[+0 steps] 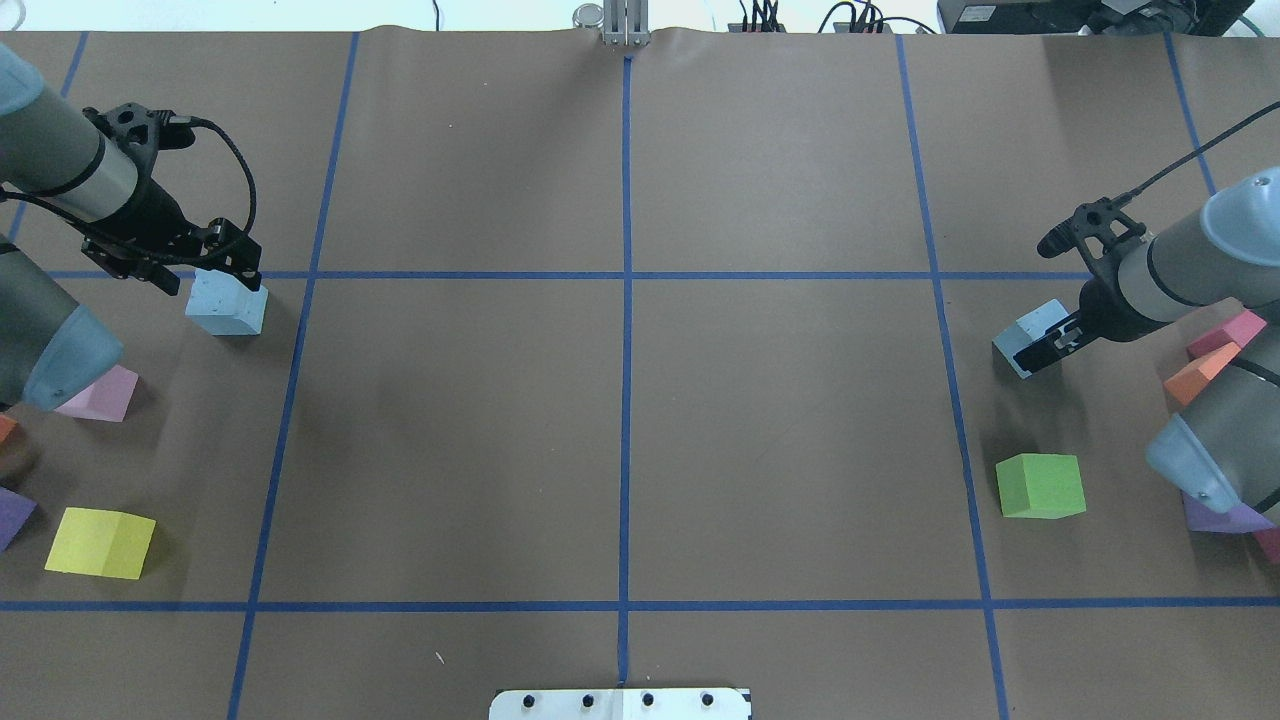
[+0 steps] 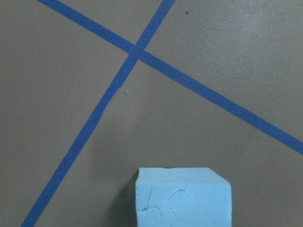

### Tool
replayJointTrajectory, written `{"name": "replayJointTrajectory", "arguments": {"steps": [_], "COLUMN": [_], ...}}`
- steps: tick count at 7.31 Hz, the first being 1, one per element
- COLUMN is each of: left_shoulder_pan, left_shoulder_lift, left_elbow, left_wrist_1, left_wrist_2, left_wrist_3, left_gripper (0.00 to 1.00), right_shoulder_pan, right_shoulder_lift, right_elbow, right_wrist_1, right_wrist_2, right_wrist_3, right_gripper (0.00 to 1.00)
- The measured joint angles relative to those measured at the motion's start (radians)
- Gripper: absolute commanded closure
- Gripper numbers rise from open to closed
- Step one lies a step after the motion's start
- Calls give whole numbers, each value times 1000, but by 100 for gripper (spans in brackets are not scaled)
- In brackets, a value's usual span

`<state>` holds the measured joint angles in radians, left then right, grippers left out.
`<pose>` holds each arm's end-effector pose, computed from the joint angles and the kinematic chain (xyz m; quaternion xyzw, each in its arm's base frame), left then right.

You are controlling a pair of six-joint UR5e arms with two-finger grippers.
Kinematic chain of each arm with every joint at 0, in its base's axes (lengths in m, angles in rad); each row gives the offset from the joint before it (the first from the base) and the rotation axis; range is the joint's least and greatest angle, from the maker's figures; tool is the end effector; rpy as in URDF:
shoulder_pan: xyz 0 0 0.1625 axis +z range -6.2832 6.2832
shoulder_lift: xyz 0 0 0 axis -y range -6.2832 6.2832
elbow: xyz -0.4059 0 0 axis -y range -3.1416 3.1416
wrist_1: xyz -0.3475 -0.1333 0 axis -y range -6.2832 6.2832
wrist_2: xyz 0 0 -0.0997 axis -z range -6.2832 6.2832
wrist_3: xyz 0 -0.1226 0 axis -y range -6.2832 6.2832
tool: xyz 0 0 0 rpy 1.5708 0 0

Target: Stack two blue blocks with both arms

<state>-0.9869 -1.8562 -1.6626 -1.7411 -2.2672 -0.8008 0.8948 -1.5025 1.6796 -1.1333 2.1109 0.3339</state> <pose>0.2694 -0.5069 0.4524 -0.0141 0.4151 -0.0063 0.9097 -0.2654 -0.4432 0.5346 0.1321 -0.3636 -0.2359 0.8915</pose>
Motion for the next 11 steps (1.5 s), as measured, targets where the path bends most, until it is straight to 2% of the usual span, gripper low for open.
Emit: {"name": "replayJointTrajectory", "arguments": {"steps": [2, 3, 7, 9, 11], "left_shoulder_pan": [-1, -1, -9, -15, -10], "left_shoulder_lift": [0, 0, 7, 30, 21], "left_elbow": [2, 2, -3, -4, 18], "left_wrist_1": [0, 0, 0, -1, -2], "left_wrist_2": [0, 0, 2, 21, 34], "left_wrist_3": [1, 2, 26, 100, 118], "left_gripper": [1, 1, 1, 1, 1], "right_shoulder_pan": [-16, -19, 29, 86, 76], "right_shoulder_lift": [21, 27, 54, 165, 306], "right_elbow": [-12, -16, -8, 58, 106], "right_wrist_1": [-4, -5, -53, -239, -413], "right_wrist_2": [-7, -8, 14, 69, 73], "right_wrist_3": [0, 0, -7, 2, 104], "right_gripper": [51, 58, 56, 54, 54]}}
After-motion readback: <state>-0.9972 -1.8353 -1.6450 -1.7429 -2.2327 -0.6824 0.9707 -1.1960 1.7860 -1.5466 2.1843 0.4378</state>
